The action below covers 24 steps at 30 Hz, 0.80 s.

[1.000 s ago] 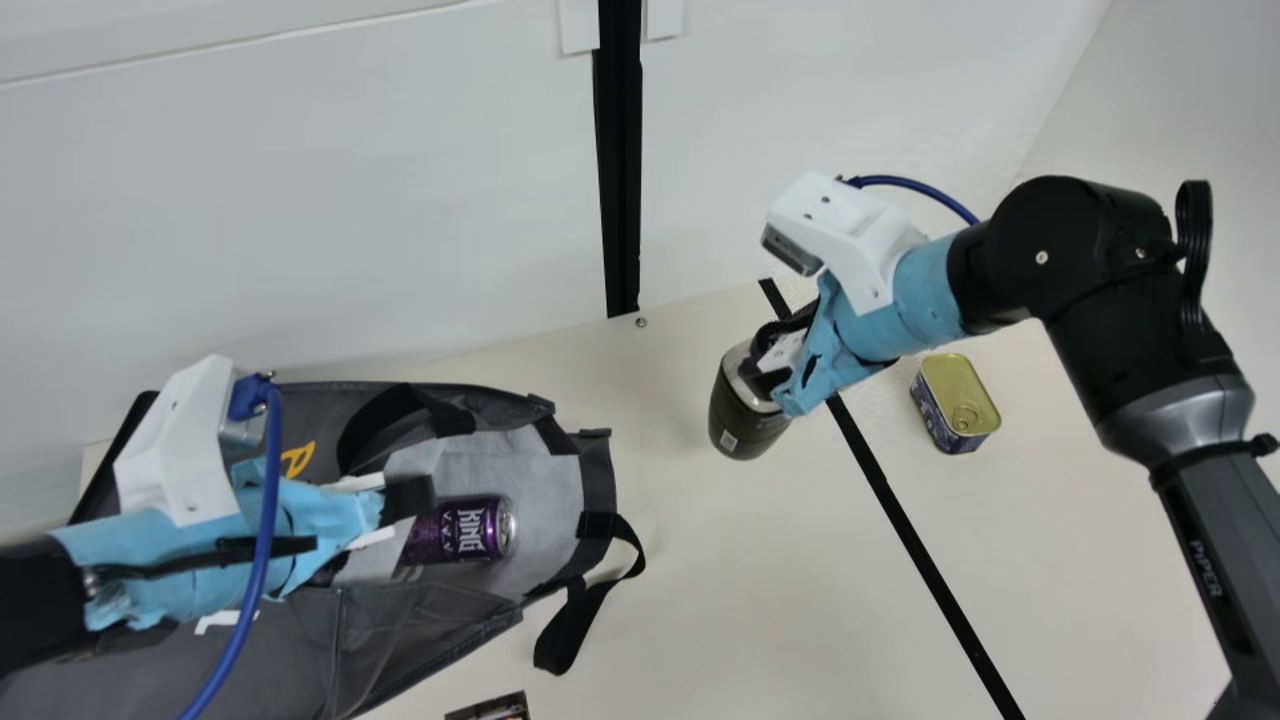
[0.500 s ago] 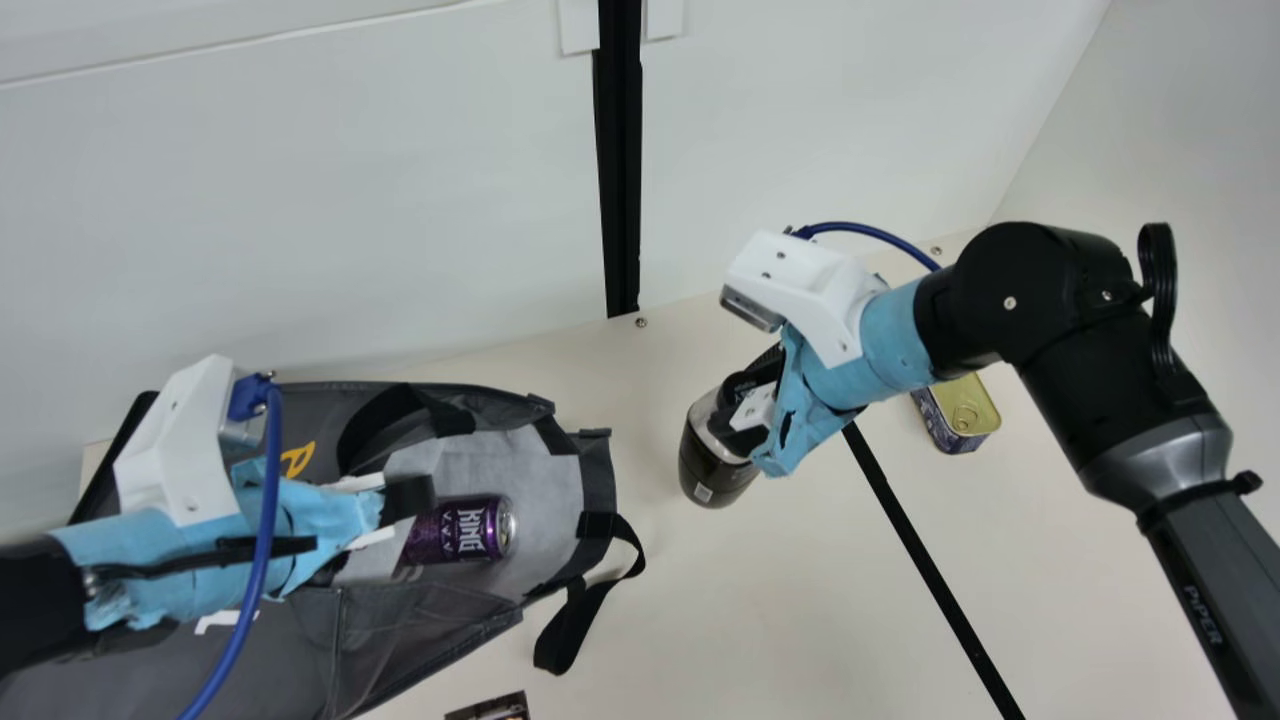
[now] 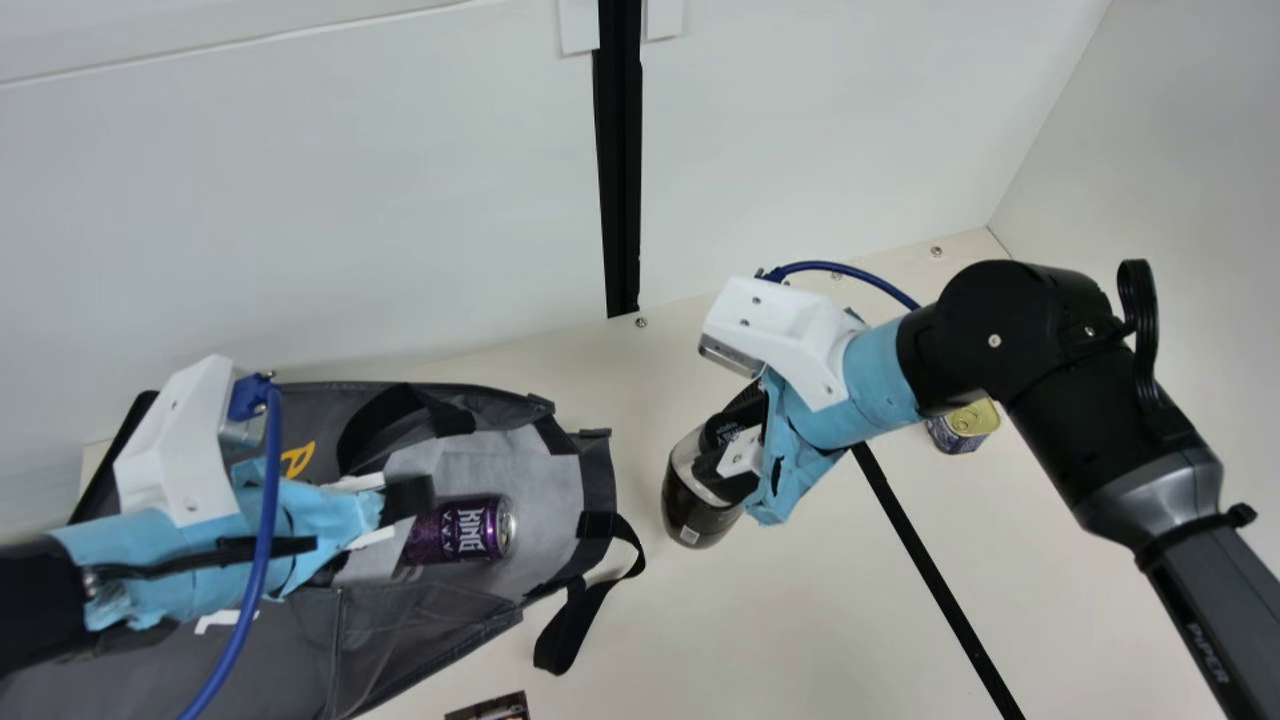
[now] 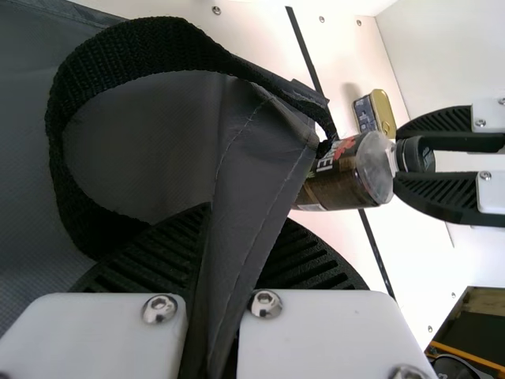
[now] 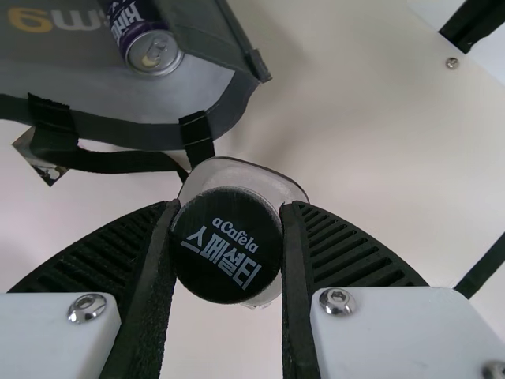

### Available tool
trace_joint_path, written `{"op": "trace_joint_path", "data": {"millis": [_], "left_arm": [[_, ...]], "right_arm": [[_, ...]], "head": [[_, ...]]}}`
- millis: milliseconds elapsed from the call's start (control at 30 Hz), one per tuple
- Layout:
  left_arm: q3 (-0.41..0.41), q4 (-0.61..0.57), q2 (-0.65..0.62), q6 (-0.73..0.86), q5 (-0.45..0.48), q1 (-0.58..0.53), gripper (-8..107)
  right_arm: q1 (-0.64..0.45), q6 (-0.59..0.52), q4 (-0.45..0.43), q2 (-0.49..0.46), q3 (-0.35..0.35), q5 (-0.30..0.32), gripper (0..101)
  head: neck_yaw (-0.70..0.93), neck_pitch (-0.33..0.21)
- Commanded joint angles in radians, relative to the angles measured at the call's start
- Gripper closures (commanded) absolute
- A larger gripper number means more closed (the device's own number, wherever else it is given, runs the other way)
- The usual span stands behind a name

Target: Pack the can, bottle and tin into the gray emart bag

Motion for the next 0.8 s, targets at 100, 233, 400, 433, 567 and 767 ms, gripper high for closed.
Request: {"op": "trace_joint_path", "data": {"millis": [100, 233, 400, 433, 567, 767], "left_arm": [[0.000, 0.000, 0.000, 0.000, 0.000, 0.000, 89], [0.000, 0.000, 0.000, 0.000, 0.000, 0.000, 89], [0.000, 0.000, 0.000, 0.000, 0.000, 0.000, 89], [0.000, 0.000, 0.000, 0.000, 0.000, 0.000, 89], [0.000, 0.000, 0.000, 0.000, 0.000, 0.000, 89], [0.000, 0.000, 0.000, 0.000, 0.000, 0.000, 89]], "right_arm": [[0.005, -0.024, 0.014, -0.010, 0.026, 0.001, 101], [0.007, -0.044, 0.024, -0.021, 0.039, 0.001, 101], [0.006, -0.071, 0.048, -0.034, 0.045, 0.001, 101], [0.005, -0.077, 0.055, -0.036, 0.045, 0.001, 101], [0.005, -0.096, 0.087, -0.044, 0.046, 0.001, 101], [0.001, -0.123, 0.140, -0.052, 0.051, 0.001, 101]], "head": [[-0.001, -0.023], [-0.001, -0.023], [-0.001, -0.023], [-0.001, -0.023], [-0.001, -0.023], [-0.001, -0.023]]}}
